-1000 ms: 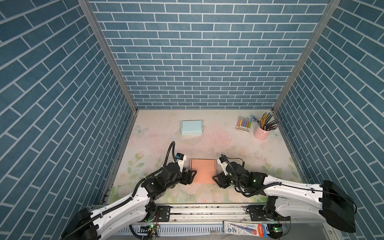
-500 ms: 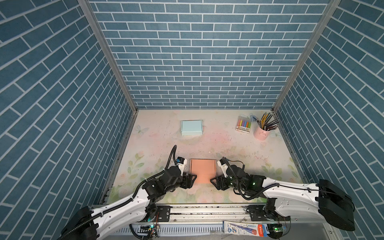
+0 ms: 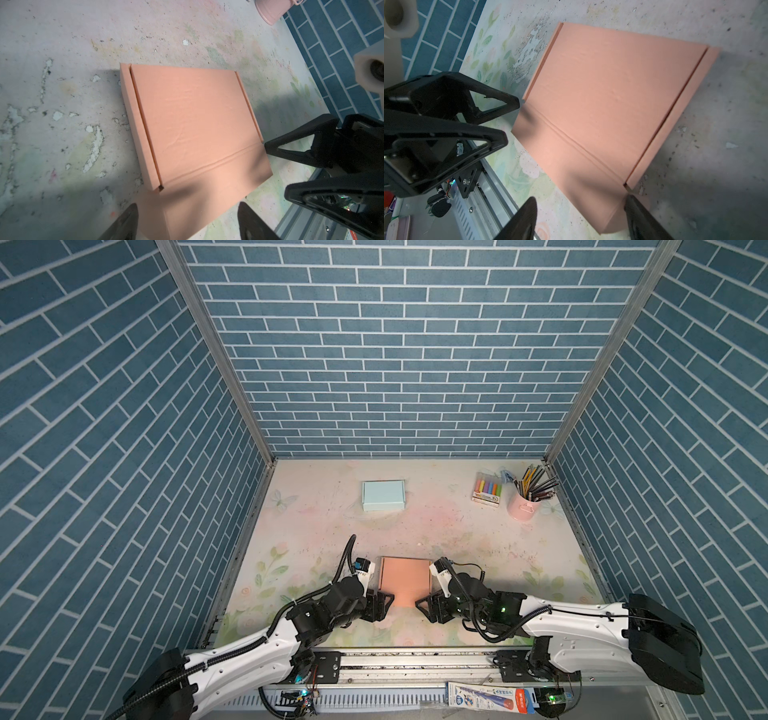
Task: Fold the paper box
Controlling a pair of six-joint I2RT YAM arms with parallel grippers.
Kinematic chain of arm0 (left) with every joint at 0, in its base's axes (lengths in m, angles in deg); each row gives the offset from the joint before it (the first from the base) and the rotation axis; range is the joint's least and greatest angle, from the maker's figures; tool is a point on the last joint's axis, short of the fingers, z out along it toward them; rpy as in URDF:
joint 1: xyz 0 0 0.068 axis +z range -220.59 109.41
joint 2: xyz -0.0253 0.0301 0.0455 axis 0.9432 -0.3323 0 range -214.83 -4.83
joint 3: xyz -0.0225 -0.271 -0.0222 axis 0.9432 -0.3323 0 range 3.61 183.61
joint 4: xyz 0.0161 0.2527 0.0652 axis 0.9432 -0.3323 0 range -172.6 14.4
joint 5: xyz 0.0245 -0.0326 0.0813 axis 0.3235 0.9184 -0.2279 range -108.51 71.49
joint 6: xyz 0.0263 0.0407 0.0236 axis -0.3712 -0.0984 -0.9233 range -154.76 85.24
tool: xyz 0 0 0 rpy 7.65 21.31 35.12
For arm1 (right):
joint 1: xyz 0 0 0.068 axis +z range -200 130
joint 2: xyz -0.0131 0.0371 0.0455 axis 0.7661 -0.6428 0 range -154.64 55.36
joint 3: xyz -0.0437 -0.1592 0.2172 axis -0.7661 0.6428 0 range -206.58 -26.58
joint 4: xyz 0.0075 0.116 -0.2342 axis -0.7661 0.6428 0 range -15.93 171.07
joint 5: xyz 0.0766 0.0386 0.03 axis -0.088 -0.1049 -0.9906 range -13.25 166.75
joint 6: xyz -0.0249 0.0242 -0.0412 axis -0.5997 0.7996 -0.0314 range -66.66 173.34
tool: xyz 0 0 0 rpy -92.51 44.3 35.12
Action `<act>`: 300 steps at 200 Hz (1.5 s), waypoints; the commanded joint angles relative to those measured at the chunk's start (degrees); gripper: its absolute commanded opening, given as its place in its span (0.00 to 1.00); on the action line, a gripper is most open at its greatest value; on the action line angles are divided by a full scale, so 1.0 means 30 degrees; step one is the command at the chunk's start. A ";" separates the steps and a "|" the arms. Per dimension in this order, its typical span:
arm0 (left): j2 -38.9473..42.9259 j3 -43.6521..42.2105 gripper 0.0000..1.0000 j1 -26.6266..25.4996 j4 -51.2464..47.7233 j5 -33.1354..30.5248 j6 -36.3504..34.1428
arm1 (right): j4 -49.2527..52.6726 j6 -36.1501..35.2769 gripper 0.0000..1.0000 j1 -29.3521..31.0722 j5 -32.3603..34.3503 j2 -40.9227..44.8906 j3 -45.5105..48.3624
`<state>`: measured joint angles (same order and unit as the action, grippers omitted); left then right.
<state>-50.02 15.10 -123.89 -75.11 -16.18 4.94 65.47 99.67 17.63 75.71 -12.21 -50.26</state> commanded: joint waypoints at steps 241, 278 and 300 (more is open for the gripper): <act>-0.2310 -0.1007 0.72 -0.2097 0.3963 -0.0893 0.1498 | 0.0332 0.2283 0.71 0.1413 0.2568 -0.0613 0.0162; -0.2039 -0.1305 0.68 -0.2091 0.4149 -0.1144 0.1736 | 0.0903 0.2232 0.68 0.1436 0.3122 -0.0935 -0.0073; -0.2030 -0.1338 0.65 -0.2088 0.4138 -0.1400 0.1815 | 0.0816 0.2129 0.65 0.1439 0.3323 -0.1052 -0.0046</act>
<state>-56.60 11.82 -129.79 -63.81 -18.50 9.45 66.41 104.54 21.52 83.29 -14.59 -49.15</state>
